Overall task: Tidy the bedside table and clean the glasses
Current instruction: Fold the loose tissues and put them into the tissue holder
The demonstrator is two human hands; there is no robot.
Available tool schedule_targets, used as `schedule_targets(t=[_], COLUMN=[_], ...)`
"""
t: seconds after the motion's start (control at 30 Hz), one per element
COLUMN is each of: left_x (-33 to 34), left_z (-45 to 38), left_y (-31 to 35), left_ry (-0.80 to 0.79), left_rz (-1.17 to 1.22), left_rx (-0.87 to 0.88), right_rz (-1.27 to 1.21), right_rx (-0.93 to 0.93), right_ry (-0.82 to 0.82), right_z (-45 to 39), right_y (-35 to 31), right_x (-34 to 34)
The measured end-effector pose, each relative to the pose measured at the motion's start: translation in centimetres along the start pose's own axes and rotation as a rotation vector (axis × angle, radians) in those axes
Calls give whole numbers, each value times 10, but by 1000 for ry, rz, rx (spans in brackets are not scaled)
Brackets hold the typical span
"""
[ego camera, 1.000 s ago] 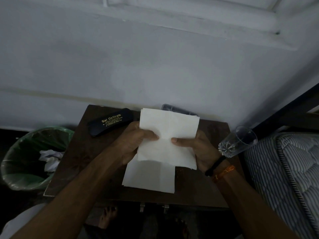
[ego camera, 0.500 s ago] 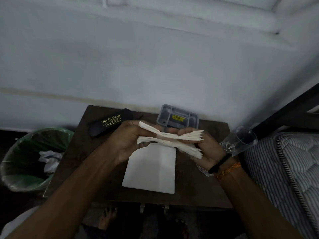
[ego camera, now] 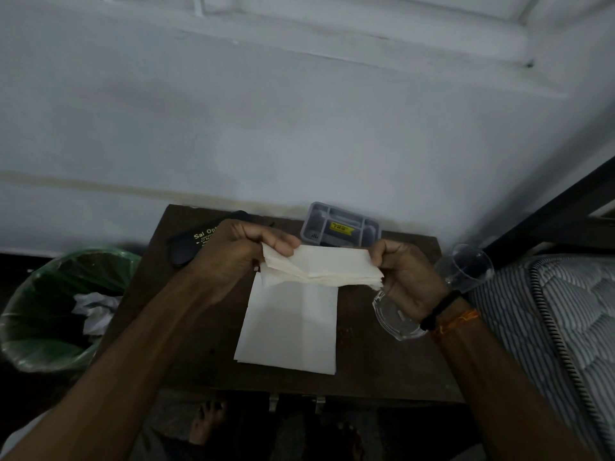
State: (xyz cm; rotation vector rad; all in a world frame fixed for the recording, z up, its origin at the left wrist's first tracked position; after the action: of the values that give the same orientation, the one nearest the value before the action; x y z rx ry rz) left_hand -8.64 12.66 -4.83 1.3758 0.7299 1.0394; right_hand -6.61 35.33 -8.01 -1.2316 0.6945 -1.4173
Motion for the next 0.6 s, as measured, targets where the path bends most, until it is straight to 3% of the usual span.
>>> schedule_targets(t=[0.17, 0.37, 0.5, 0.6], left_x=[-2, 8, 11, 11], left_z=[0, 3, 7, 8], left_y=[3, 14, 19, 14], left_ry=[-17, -100, -144, -261], left_rz=[-88, -219, -253, -260], left_rx=[113, 336, 421, 318], right_rz=[-62, 142, 165, 274], right_rx=[90, 242, 159, 45], right_ry=[33, 4, 5, 25], right_z=[9, 2, -2, -2], right_y=[-3, 23, 16, 2], right_x=[1, 8, 6, -2])
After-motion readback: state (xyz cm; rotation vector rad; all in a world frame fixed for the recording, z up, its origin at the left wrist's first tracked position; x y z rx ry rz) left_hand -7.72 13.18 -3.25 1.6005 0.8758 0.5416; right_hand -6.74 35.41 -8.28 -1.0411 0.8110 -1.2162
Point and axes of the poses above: each hand's wrist, its own z-axis away from the middle knuckle, its own x-axis out of the palm, y = z × x, the point moved 8 cm from there along -z, towards the middle knuckle, and after that the axes turned 4 degrees about -y, right-handed, at the moved point
